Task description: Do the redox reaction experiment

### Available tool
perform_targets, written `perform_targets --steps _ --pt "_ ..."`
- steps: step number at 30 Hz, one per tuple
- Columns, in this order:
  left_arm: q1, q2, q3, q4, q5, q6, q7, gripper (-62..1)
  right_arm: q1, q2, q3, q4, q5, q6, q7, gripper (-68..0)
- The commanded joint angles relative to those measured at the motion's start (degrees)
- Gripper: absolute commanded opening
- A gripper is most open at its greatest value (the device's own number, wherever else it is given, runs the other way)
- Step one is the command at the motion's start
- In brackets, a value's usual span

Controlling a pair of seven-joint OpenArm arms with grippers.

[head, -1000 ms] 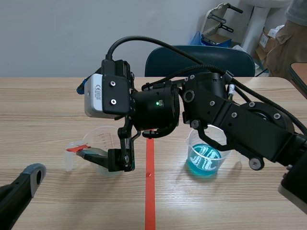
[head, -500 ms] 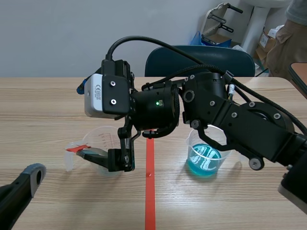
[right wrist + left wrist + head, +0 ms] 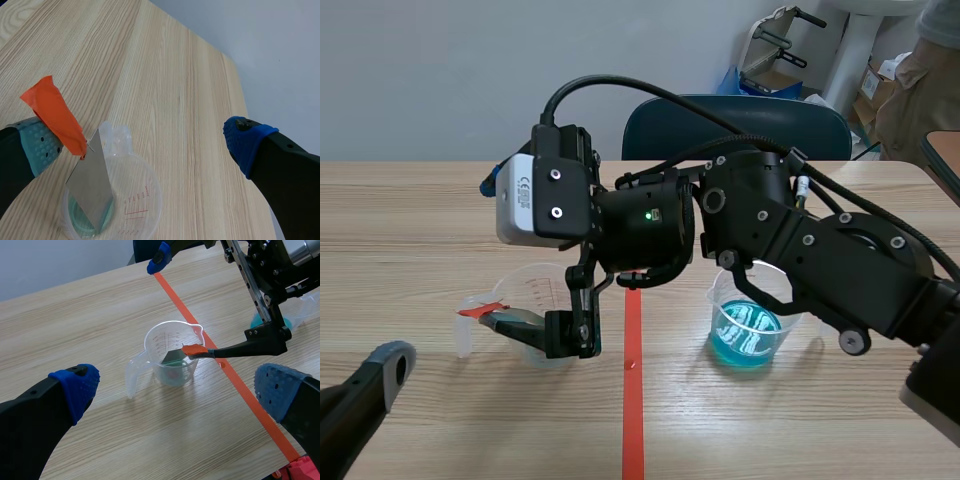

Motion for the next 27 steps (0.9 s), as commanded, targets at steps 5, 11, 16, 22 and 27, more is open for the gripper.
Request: perform_targets --steps 5,11,16,22,27 --pt "-0.2 0.3 0.1 0.9 -0.1 -0.1 -0.9 1.4 1.2 -0.2 0.0 0.4 0.7 -0.2 0.2 0.4" --pt "-0.2 0.3 0.1 0.9 -0.1 -0.1 -0.9 1.4 1.2 -0.2 0.0 0.4 0.7 -0.2 0.2 0.4" --pt "-0.2 0.3 0.1 0.9 -0.1 -0.1 -0.9 1.4 1.2 -0.2 0.0 0.4 0.7 -0.2 0.2 0.4" --pt "-0.2 0.3 0.1 0.9 0.1 -0.1 -0.8 1.4 1.1 -0.2 -0.2 0.4 0.7 0.2 0.2 0.4" --pt "-0.4 0.3 0.1 0.9 0.0 -0.1 -0.9 1.4 -0.8 0.7 -1.5 0.5 0.3 1.6 -0.2 0.4"
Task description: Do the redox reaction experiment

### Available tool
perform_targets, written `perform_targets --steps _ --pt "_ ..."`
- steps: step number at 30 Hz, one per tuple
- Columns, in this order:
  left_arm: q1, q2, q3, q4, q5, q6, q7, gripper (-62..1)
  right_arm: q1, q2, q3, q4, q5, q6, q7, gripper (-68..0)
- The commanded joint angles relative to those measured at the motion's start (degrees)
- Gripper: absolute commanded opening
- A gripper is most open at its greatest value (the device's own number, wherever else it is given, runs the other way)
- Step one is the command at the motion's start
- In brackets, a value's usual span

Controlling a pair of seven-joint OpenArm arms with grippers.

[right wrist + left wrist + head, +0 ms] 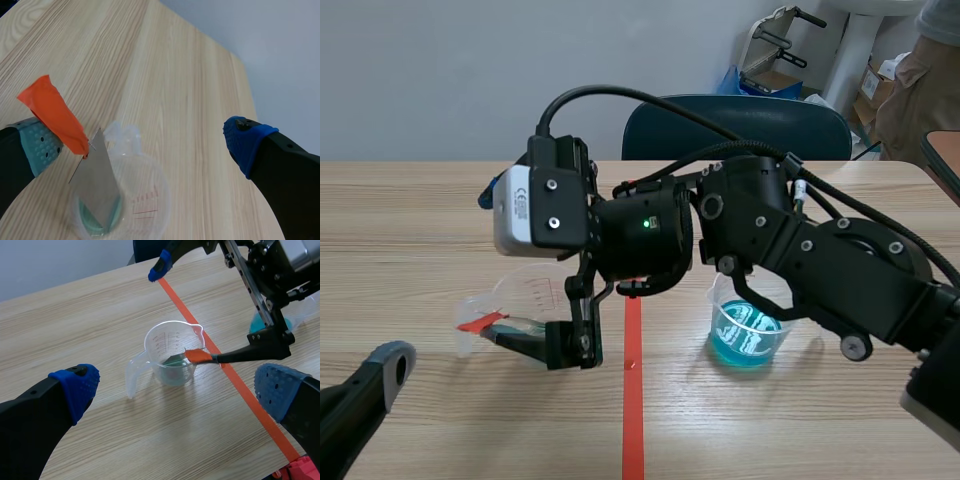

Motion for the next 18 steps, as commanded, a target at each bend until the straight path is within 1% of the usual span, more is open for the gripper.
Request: perform_targets --steps 1,3,5,9,11,14,16,18 --pt "-0.7 0.3 0.1 0.9 0.0 -0.1 -0.8 1.4 -0.8 1.1 -0.8 0.5 0.4 0.0 0.9 0.4" --pt "-1.5 0.3 0.1 0.9 0.0 -0.1 -0.3 1.4 -2.1 2.4 -0.9 0.8 0.6 0.0 2.5 0.4" --pt "-2.3 0.3 0.1 0.9 0.0 -0.1 0.8 1.4 -3.3 4.6 -0.9 2.3 1.1 0.0 4.2 0.4" --pt "-3.6 0.3 0.1 0.9 -0.2 -0.4 3.9 1.4 -5.9 11.2 -0.8 7.5 5.5 0.4 4.6 0.4" --pt "-4.0 0.3 0.1 0.9 0.6 -0.4 4.6 1.4 -6.9 15.7 -0.7 10.4 11.3 0.4 4.5 0.4" --pt "-5.6 0.3 0.1 0.9 2.7 -0.4 4.7 1.4 -8.6 23.0 0.6 14.6 22.8 0.4 4.5 0.4" --pt "-7.5 0.5 0.1 0.9 2.7 -0.5 5.5 1.4 -9.9 27.5 2.4 17.0 30.0 0.4 4.5 0.4" --pt "-9.7 1.7 0.1 0.9 2.7 -0.6 7.0 1.4 -11.8 31.7 5.0 19.0 37.2 0.4 4.1 0.4"
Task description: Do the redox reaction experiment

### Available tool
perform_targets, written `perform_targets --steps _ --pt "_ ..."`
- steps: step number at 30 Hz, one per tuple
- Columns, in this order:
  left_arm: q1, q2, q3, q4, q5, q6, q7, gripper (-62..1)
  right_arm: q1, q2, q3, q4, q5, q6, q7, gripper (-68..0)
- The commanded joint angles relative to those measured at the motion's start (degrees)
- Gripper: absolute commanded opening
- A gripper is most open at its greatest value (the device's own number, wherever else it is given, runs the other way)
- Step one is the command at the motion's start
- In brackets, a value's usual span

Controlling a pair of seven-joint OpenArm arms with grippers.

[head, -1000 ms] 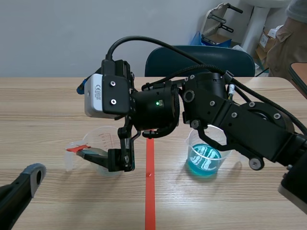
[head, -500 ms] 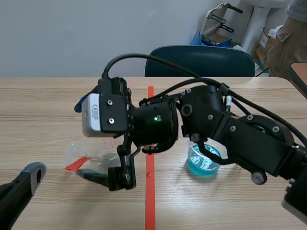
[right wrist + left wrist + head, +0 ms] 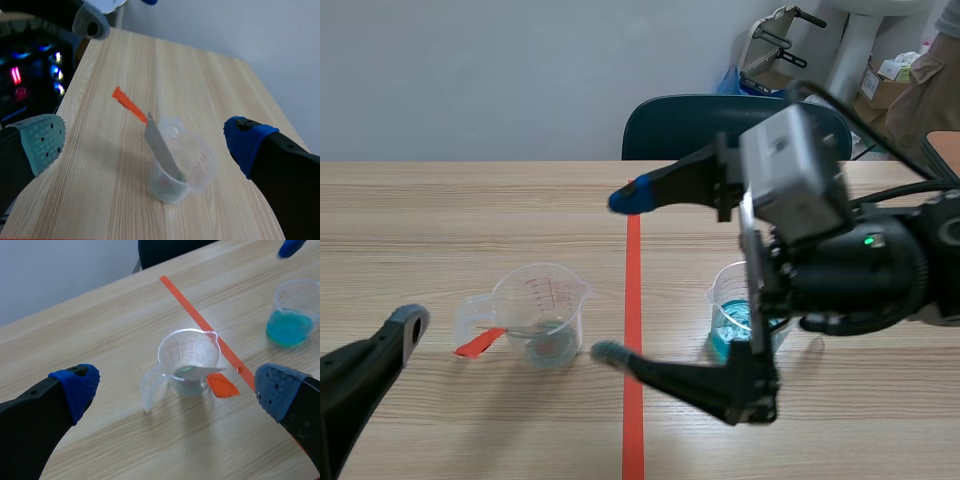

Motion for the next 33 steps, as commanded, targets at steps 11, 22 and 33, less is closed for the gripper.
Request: perform_targets --steps 11,22,33 --pt "-11.8 9.1 0.0 0.9 4.9 -8.9 6.2 1.4 -16.2 3.6 29.7 5.5 23.0 -1.4 -21.9 0.4" --pt "-22.4 12.3 0.0 0.9 5.3 -17.5 11.8 1.4 -34.4 -6.8 49.7 20.3 24.0 -1.9 -37.7 0.4" --pt "-25.3 12.3 0.1 0.9 4.9 -22.9 11.4 1.4 -48.5 -6.8 53.3 27.9 23.9 -4.8 -35.0 0.4"
